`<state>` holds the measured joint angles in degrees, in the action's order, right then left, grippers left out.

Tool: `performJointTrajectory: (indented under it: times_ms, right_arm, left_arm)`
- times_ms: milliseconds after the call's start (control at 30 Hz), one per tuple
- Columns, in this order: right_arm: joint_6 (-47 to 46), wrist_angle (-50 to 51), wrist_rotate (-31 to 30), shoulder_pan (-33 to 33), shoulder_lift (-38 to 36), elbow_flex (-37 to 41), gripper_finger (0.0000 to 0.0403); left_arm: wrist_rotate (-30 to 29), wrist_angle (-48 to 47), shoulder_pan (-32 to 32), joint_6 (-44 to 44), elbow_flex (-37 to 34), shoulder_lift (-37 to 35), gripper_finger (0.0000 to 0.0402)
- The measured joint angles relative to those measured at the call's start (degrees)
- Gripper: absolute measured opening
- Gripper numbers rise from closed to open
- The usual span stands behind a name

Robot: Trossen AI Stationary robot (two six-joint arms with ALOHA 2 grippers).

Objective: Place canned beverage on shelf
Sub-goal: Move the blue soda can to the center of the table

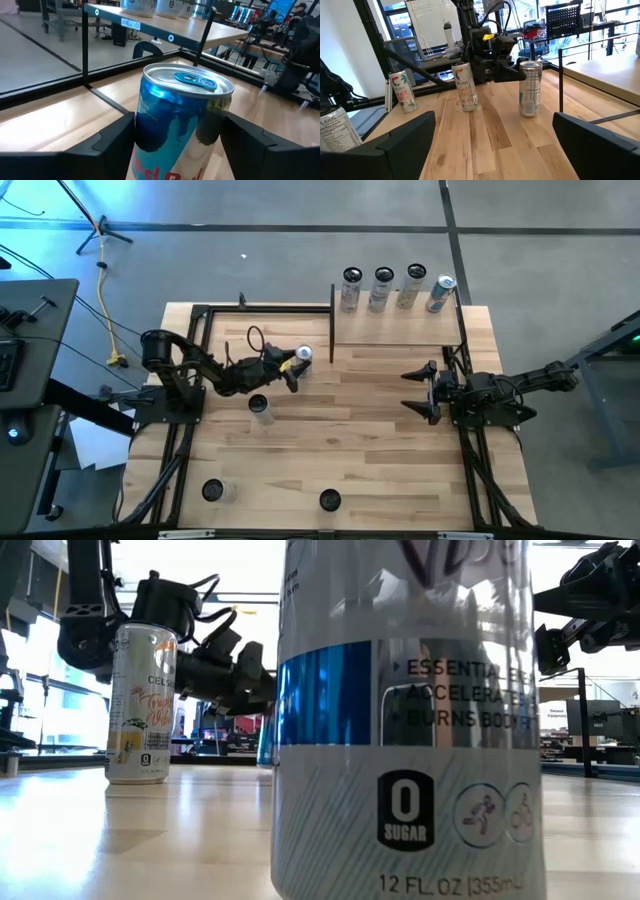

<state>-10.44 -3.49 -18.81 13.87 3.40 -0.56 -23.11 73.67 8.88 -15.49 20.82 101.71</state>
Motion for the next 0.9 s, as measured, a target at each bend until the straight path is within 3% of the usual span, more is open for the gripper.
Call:
performJointTrajectory:
  times_ms: [167, 400, 633, 900]
  right_arm:
    - [-0.02, 0.00, 0.04, -0.02, 0.00, 0.00, 0.0389]
    - [0.00, 0.00, 0.28, -0.02, 0.02, 0.00, 0.0389]
    - [0.00, 0.00, 0.24, 0.00, 0.00, 0.00, 0.0389]
    - [0.00, 0.00, 0.19, -0.02, 0.00, 0.00, 0.0389]
  left_arm:
    - [-0.05, -0.23, 0.00, 2.00, 0.64, 0.00, 0.0252]
    - [-0.25, -2.17, -1.12, -2.26, 0.79, -0.07, 0.0255]
    - [-7.04, -2.82, -3.88, -0.89, 0.81, -0.37, 0.0255]
    - [-8.61, -0.06, -4.57, 0.78, 0.79, -0.37, 0.0255]
